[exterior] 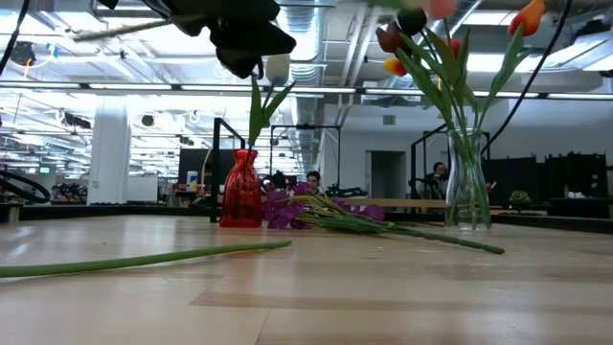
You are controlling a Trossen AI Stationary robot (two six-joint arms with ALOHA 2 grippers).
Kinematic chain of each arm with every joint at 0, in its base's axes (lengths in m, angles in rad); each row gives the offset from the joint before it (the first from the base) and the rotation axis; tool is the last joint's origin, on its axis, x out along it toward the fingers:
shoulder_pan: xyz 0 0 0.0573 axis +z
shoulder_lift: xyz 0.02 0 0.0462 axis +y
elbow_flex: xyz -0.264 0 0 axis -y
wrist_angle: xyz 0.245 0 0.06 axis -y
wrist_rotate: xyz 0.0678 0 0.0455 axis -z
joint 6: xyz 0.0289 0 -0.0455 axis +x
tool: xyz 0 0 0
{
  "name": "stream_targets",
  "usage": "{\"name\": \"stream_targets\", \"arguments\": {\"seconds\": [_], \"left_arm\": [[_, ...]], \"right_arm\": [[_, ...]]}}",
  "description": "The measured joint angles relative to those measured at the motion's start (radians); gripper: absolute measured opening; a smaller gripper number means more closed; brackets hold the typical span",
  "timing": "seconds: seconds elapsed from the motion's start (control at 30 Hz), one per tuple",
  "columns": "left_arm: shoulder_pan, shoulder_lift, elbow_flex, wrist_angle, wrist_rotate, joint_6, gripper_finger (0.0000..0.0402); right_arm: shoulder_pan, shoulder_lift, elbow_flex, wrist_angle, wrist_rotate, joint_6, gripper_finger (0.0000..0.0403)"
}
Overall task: Pick and place flowers into a vace then onto a shelf
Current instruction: Put the white flower into the red vase
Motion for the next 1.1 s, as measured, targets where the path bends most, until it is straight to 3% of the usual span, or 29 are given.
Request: {"name": "stream_targets", "arguments": {"seconds": [0.7,0.83,1.0,1.1], "left_arm": [[0.0,0.0,0.0,0.007,-0.029,0.035,0.0167],[0.0,0.0,0.0,0.007,-0.033,0.056,0.0122],[0.0,0.0,0.0,0.014,-0.045,0.07,0.0024],[0.0,0.0,0.0,0.026,-0.084,0.069,0.001]], "right_arm": [[-0.004,0.005,0.011,-0.066,-0.004,0.008,0.0],[-0.004,0.005,0.011,-0.066,-0.004,0.009,0.0],[-0.004,0.005,0.011,-0.065,-0.004,0.009,0.0],[-0.004,0.005,0.011,-0.064,-0.004,0.01,0.0]]}}
